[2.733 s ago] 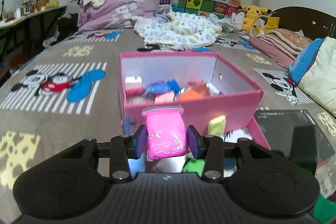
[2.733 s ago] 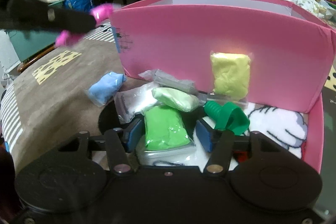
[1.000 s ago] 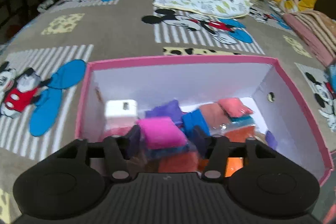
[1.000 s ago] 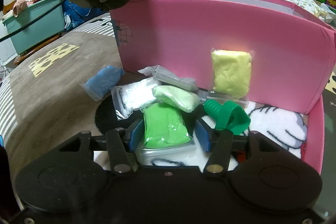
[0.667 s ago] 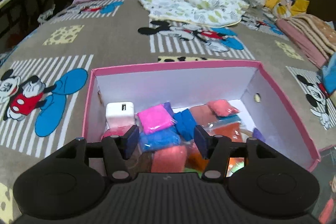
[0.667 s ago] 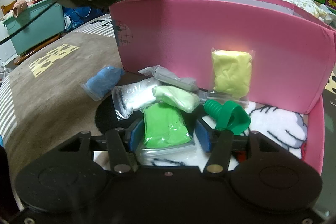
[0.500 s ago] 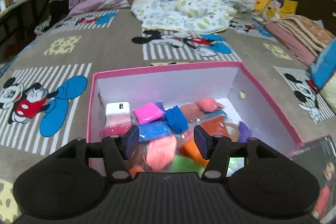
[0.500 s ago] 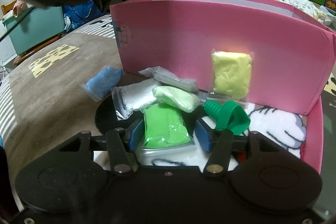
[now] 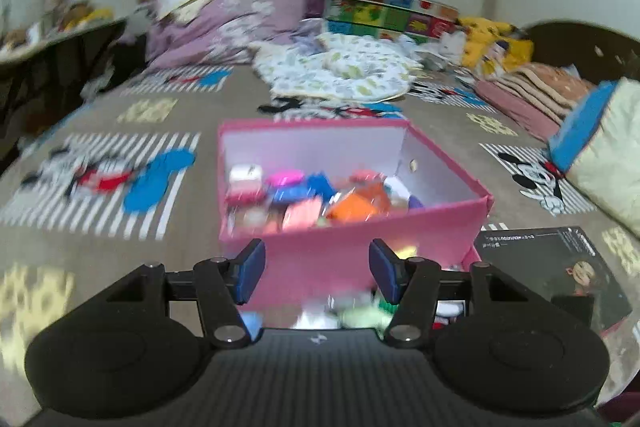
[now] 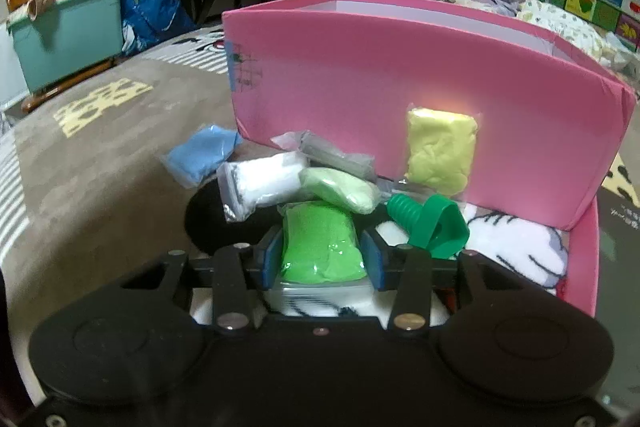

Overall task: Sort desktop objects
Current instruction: 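Grasp the bagged green clay packet with the right tool while left tool returns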

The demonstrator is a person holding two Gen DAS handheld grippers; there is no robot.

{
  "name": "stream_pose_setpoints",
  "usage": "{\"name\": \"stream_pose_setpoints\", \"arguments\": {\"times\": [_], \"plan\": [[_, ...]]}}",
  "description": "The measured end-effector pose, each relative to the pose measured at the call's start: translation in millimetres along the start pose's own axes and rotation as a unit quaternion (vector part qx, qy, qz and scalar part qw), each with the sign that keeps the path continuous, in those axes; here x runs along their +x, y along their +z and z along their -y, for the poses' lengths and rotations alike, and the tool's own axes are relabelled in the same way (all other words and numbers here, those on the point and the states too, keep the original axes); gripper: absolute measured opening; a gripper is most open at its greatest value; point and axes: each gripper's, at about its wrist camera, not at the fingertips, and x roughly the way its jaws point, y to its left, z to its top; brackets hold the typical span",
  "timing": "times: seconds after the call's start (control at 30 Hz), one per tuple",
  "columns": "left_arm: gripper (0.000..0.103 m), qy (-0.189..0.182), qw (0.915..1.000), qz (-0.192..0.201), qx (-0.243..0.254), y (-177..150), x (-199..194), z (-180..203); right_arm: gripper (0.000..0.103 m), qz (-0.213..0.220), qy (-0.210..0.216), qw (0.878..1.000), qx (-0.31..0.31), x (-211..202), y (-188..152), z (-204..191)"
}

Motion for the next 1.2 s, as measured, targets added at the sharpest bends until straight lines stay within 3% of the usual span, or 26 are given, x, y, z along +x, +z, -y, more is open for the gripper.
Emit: {"name": "stream_pose_setpoints", "arguments": {"times": [0.1, 0.3, 0.53, 0.7, 0.87, 1.2], "plan": [[0.056, 0.014, 0.9988, -0.006, -0.046, -26, -3, -12, 0.044, 0.005, -0.015, 0.999, -0.027, -3, -3, -6], [0.056, 0.021, 0.9977, -0.026, -0.060, -59, 12, -22, 0.046, 0.014, -0.026, 0.998, -0.060, -6, -5, -13], [0.056, 0.008, 0.9977, -0.029, -0.060, -70, 20, -24, 0.045, 0.012, -0.024, 0.997, -0.073, -3, -2, -13], [0.056, 0.009, 0.9984, -0.028, -0.049, -73, 19, -21, 0.039, 0.012, -0.019, 0.997, -0.068, -6, -1, -11], [0.056, 0.005, 0.9990, -0.026, -0.037, -73, 16, -21, 0.039, 0.006, -0.017, 0.999, -0.037, -17, -4, -7], [0.056, -0.006, 0.9992, -0.039, -0.006, -76, 13, -12, 0.039, -0.005, -0.013, 0.996, 0.084, -62, -11, 15]]}}
